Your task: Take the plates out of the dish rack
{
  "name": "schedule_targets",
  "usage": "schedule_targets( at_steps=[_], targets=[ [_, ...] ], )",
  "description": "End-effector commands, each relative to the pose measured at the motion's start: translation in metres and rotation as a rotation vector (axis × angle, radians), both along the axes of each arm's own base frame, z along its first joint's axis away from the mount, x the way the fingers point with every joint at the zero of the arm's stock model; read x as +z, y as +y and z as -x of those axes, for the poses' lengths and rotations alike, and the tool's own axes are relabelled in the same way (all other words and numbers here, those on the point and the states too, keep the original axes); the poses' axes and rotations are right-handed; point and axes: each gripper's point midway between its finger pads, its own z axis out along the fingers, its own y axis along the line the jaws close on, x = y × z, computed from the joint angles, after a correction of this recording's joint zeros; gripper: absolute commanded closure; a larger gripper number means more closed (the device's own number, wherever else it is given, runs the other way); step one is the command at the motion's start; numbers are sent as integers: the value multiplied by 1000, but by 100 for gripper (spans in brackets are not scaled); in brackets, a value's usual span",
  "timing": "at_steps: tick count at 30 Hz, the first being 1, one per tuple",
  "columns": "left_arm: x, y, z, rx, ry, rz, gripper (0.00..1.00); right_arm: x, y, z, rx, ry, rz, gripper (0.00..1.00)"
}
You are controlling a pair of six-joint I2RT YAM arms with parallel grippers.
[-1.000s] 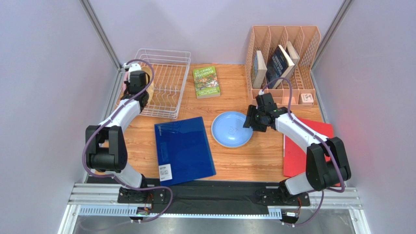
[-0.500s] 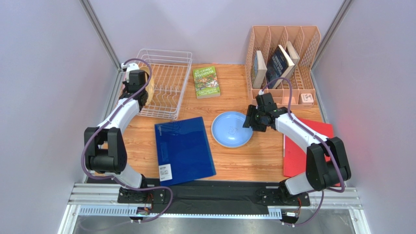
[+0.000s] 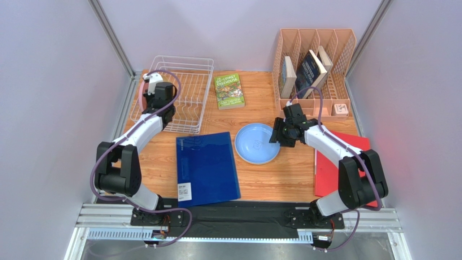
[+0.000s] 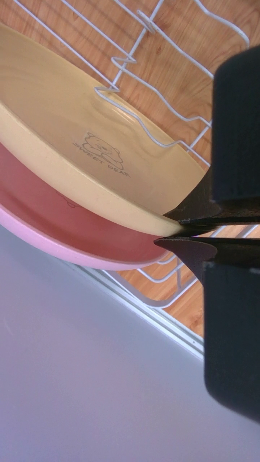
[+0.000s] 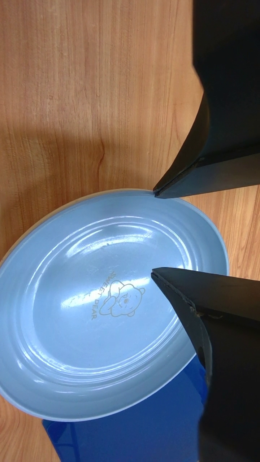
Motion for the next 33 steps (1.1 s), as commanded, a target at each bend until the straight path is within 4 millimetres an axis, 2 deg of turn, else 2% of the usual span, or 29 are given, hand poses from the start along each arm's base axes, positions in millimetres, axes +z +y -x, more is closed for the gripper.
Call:
schedule_targets(
  at_steps=[1,6,16,22,26,27,29,31,32,33],
  targets=[
    [55,-2,-3,110,-200,-92,100,11,8,-14,15,-53,-20,45],
    [65,1,2,153,-209,-127,100,12,7,-14,17,-55,-18,45],
    [100,10,15,205,-259,-169,100,17,7,-13,12,-68,-24,44],
    [102,11,10,213,-235,-205,100,17,7,-13,13,-67,-25,44],
    [112,13,15,240,-242,-213,100,17,5,-12,11,-70,-17,44],
    [113,10,16,223,-235,-210,100,18,5,-13,8,-74,-19,44],
    [128,6,21,201,-266,-183,100,22,5,-13,7,-82,-20,44],
    [135,-6,23,104,-265,-106,100,35,4,-13,10,-125,-22,45],
    [135,-19,17,7,-258,-55,100,41,3,-13,3,-151,-13,45],
    [131,-27,23,-51,-219,-18,100,49,4,-13,10,-183,-2,45]
  ],
)
